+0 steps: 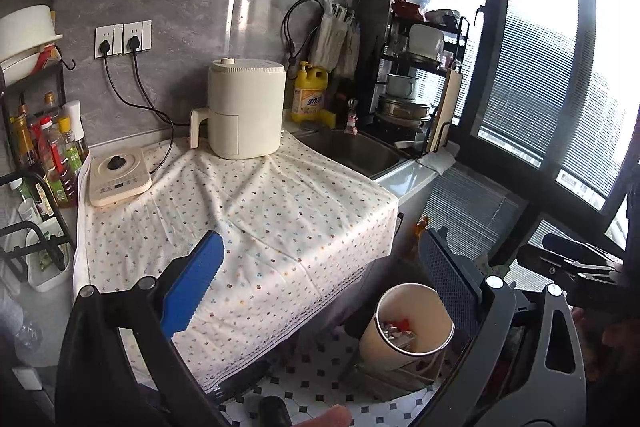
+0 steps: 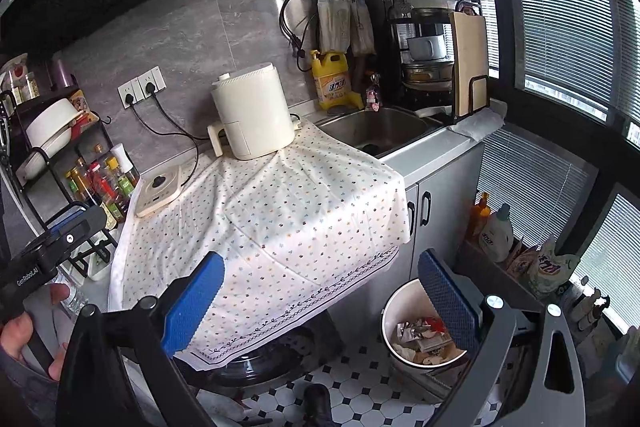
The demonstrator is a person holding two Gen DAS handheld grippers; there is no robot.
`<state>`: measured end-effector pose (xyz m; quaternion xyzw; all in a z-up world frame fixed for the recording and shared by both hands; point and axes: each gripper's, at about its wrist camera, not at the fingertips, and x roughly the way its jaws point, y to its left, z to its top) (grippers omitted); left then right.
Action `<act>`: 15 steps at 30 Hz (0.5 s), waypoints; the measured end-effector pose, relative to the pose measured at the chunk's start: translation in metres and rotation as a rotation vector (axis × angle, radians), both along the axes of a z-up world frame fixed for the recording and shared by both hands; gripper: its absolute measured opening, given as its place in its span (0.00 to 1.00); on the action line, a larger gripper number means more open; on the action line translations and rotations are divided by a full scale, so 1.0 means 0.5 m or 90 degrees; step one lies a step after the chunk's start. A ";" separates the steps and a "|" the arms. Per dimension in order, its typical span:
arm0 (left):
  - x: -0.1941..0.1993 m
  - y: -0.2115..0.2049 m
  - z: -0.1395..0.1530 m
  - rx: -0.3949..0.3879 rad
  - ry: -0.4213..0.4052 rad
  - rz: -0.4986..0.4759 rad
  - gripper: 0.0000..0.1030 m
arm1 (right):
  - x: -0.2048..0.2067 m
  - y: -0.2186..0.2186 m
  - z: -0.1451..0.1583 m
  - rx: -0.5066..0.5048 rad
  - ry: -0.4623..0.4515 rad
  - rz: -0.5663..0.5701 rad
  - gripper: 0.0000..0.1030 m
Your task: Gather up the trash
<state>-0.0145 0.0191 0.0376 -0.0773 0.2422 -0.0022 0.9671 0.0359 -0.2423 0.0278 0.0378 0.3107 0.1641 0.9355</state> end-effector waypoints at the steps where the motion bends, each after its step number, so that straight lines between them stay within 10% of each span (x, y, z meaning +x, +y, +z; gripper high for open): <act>1: -0.012 -0.002 -0.001 -0.001 -0.001 0.001 0.94 | -0.010 -0.003 -0.001 0.000 -0.001 0.001 0.92; 15: -0.113 -0.027 -0.008 0.001 -0.003 0.013 0.94 | -0.118 -0.037 -0.005 -0.003 -0.014 0.009 0.92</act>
